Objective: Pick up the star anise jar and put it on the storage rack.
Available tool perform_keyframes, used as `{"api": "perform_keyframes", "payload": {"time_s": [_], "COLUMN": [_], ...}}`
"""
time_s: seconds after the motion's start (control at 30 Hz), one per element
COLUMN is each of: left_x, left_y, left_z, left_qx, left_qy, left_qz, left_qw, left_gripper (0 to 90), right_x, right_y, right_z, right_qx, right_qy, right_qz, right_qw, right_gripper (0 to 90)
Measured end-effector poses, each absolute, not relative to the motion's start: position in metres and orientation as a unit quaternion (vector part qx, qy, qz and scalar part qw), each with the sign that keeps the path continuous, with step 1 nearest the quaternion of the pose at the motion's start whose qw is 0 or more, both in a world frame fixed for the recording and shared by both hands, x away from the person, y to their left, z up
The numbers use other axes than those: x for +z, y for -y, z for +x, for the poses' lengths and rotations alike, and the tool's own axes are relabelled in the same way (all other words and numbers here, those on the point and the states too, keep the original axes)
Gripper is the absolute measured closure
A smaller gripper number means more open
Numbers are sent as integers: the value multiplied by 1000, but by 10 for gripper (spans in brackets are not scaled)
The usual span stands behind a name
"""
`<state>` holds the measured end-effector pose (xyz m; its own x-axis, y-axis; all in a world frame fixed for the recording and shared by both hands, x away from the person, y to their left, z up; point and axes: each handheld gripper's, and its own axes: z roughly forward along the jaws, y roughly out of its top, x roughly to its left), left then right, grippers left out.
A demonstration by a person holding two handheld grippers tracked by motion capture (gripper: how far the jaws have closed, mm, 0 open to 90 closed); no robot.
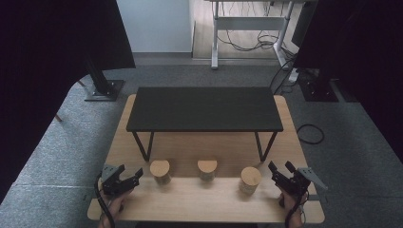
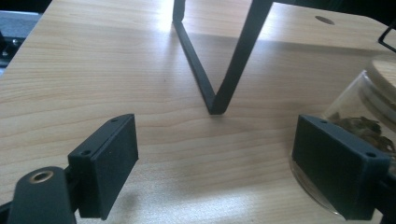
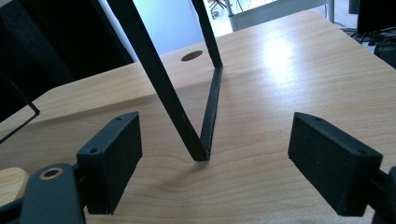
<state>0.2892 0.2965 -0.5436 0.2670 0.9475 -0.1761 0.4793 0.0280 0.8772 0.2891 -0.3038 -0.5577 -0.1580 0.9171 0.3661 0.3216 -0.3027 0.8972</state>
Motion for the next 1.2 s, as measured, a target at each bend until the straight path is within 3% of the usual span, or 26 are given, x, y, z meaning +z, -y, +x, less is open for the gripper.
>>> {"api": "perform_keyframes", "payload": {"time_s": [0.6,1.2], "left_x": [-530,-534], "left_y": [-293,-258], "left_z": [258,254], "left_qx": [237,229], "left_qy": [-495,-450], "left_qz": [685,730], "left_qw": [479,461], "left_gripper": [135,120], "right_x": [-559,-560], "right_y": [307,311], "right_z": [289,289], "right_qx": [559,570], "right_qy": [-517,-505], "right_qz": [594,597], "right_qw": [259,252], "right_gripper": [167,161]}}
